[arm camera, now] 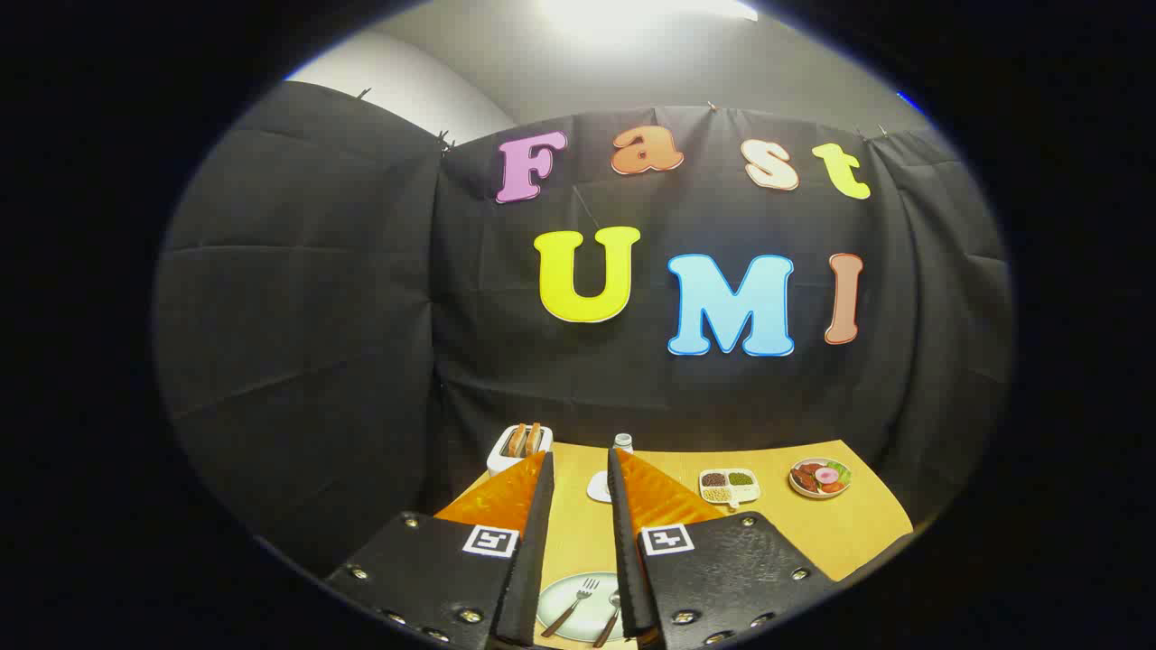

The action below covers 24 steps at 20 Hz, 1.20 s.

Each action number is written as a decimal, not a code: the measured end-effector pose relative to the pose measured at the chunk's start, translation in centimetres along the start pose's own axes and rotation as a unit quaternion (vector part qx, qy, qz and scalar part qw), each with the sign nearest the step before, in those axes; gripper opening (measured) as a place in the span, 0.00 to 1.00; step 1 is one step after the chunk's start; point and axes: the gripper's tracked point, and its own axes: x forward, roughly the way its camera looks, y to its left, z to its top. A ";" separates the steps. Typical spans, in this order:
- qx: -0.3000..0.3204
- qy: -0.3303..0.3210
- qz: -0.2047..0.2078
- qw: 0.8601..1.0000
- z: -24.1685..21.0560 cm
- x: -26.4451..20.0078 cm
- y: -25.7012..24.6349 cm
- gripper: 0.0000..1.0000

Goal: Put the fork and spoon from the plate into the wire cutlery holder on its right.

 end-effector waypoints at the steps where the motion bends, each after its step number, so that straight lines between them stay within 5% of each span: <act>1: -0.001 0.000 -0.002 1.000 0.0 -0.1 -0.2 0.36; 24: 0.019 0.006 -0.017 1.000 -0.4 -0.9 -0.3 0.36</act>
